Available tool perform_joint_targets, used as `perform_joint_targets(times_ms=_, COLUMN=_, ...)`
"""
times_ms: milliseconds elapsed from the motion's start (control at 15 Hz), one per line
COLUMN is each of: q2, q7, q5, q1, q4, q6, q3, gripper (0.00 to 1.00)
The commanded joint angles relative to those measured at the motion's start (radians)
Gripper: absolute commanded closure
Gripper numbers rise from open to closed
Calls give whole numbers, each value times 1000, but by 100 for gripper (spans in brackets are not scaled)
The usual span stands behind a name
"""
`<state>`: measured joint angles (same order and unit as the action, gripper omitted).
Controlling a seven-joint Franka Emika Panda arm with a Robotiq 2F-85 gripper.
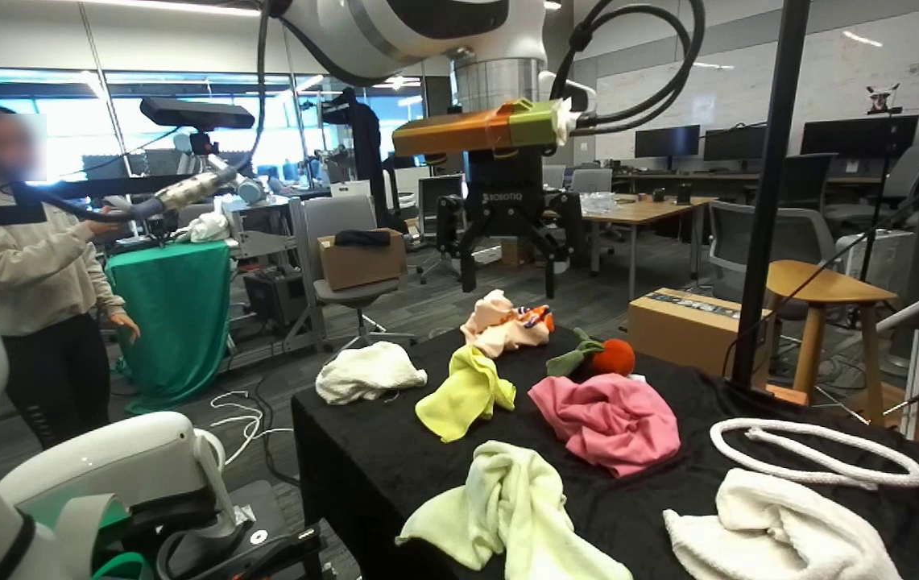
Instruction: Put the things on the table in a single pile
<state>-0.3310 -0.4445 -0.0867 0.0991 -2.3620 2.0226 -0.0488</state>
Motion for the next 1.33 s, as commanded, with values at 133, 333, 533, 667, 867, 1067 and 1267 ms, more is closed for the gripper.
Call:
perform_joint_targets(times_ms=133, q2=183, q7=75, q5=-20, q1=46, q4=158, q6=45, q3=116, gripper=0)
perform_joint_targets(times_ms=333, q2=272, q7=114, q5=-49, q1=63, q4=230, q6=67, q3=170, gripper=0)
perform_joint_targets(times_ms=533, q2=329, q7=144, q5=-63, q1=77, q4=300, q6=69, q3=205, gripper=0)
perform_joint_targets(times_ms=667, q2=393, q7=175, q5=-86, q1=87, q4=358, q6=89, q3=224, gripper=0)
perform_joint_targets(times_ms=867, q2=495, q7=221, q5=-133, q1=106, q4=452, q6=104, q3=243, gripper=0)
perform_joint_targets(times_ms=1067, q2=581, q7=256, q5=-171, q1=132, q4=528, q6=120, q3=251, gripper=0)
perform_joint_targets(times_ms=1267, q2=650, q7=291, q5=-176, q1=166, q4=589, q6=130, q3=259, gripper=0)
